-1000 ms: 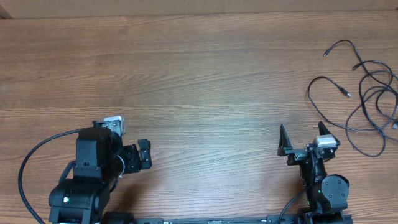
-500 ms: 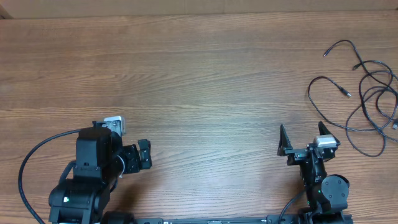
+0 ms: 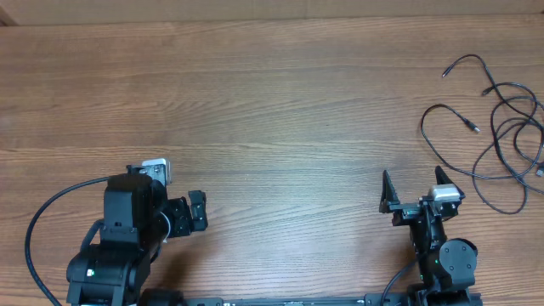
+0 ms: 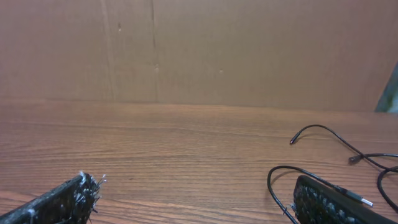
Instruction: Untangle cables
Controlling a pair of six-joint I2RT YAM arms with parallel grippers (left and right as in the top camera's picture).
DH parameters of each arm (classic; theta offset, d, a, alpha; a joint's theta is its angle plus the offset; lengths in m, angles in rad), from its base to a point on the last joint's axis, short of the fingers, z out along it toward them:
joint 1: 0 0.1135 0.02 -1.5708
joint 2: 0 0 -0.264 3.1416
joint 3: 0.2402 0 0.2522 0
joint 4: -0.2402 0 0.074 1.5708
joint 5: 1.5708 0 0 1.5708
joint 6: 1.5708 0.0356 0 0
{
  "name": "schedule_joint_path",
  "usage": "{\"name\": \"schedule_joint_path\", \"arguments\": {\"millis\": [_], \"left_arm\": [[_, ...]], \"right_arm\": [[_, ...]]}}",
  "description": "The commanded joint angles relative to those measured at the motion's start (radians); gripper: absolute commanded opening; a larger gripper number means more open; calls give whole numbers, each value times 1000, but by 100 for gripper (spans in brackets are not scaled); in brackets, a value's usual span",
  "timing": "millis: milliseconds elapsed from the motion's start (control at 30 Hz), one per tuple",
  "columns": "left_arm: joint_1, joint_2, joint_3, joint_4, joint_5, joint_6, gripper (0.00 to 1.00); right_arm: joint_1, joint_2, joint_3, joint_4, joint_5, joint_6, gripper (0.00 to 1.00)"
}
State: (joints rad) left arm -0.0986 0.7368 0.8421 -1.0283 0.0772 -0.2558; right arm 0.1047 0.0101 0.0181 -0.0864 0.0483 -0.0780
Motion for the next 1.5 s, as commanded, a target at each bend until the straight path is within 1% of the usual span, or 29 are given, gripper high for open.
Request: {"name": "schedule_joint_path", "arguments": {"millis": [0, 200, 333, 400, 467, 633, 767, 867, 967, 1100, 1233, 1300, 1367, 1467], "left_arm": [[-1, -4, -3, 1, -7, 2, 100], [0, -26, -4, -13, -6, 2, 100], [0, -69, -17, 22, -30, 58, 100], [0, -105, -43, 85, -33, 112, 100], [0, -157, -98, 182, -33, 163, 100], [9, -297, -287, 433, -36, 162, 100], [25, -428, -470, 633, -35, 111, 100], [28, -523, -589, 765, -34, 94, 100], [28, -591, -666, 870, -36, 95, 100], [28, -668, -758, 1028, -62, 103, 100], [29, -729, -829, 1174, -66, 184, 100], [30, -734, -838, 1191, -66, 215, 100], [32, -734, -838, 1187, -55, 272, 100], [33, -734, -838, 1155, -55, 330, 99]], "right_arm": [[-5, -7, -10, 6, -8, 2, 100], [-5, -7, -10, 6, -8, 2, 100], [-5, -7, -10, 6, -8, 2, 100], [-5, -7, -10, 6, -8, 2, 100], [-5, -7, -10, 6, -8, 2, 100], [-5, -7, -10, 6, -8, 2, 100], [-5, -7, -10, 6, -8, 2, 100], [-5, -7, -10, 6, -8, 2, 100], [-5, -7, -10, 6, -8, 2, 100], [-5, -7, -10, 6, -8, 2, 100], [-5, -7, -10, 6, -8, 2, 100], [-5, -7, -10, 6, -8, 2, 100], [-5, -7, -10, 6, -8, 2, 100], [-5, -7, -10, 6, -8, 2, 100]]}}
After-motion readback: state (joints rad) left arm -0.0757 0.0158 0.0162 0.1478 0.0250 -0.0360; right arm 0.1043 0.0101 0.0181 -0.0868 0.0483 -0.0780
